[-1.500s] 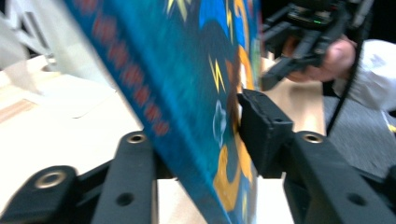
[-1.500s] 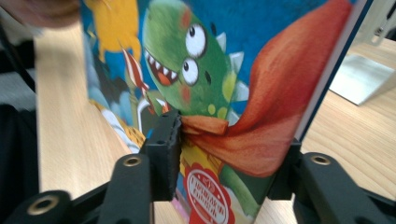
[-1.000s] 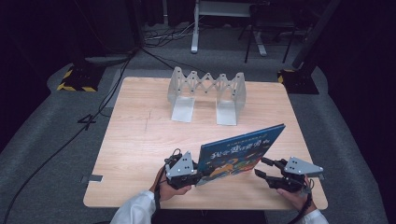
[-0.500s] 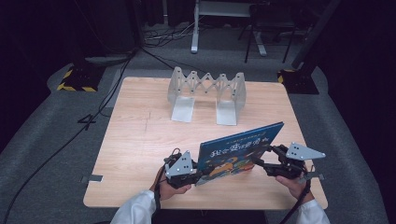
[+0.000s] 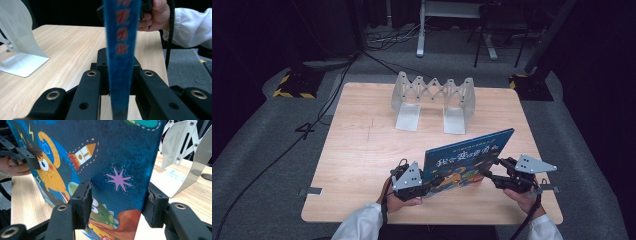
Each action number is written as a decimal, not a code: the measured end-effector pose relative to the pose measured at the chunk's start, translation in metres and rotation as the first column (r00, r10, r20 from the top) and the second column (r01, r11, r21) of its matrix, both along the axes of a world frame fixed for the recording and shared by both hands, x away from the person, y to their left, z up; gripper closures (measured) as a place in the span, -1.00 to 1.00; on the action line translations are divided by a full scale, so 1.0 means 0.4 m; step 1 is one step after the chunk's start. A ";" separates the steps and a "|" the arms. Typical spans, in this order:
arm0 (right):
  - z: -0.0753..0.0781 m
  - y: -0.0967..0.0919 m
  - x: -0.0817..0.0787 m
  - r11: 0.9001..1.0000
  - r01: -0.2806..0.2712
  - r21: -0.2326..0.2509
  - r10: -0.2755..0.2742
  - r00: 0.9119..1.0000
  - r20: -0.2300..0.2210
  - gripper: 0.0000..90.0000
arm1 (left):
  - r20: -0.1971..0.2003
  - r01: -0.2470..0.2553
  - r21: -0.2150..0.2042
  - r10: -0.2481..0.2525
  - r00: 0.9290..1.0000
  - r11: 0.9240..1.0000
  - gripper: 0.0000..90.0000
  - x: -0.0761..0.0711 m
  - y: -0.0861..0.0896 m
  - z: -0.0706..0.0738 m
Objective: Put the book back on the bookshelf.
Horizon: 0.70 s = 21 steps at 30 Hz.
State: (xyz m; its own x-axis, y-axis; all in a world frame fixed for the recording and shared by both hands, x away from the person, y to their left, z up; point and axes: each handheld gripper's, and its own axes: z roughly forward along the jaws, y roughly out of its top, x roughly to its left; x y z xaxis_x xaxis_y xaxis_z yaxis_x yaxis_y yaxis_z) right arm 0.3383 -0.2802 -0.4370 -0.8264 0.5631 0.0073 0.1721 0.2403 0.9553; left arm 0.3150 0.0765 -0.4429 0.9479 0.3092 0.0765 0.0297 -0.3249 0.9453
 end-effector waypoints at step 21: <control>-0.006 0.006 0.001 1.000 0.017 0.004 -0.017 1.000 0.009 0.02 | 0.011 0.004 -0.047 -0.003 1.000 0.999 0.77 0.017 -0.016 0.021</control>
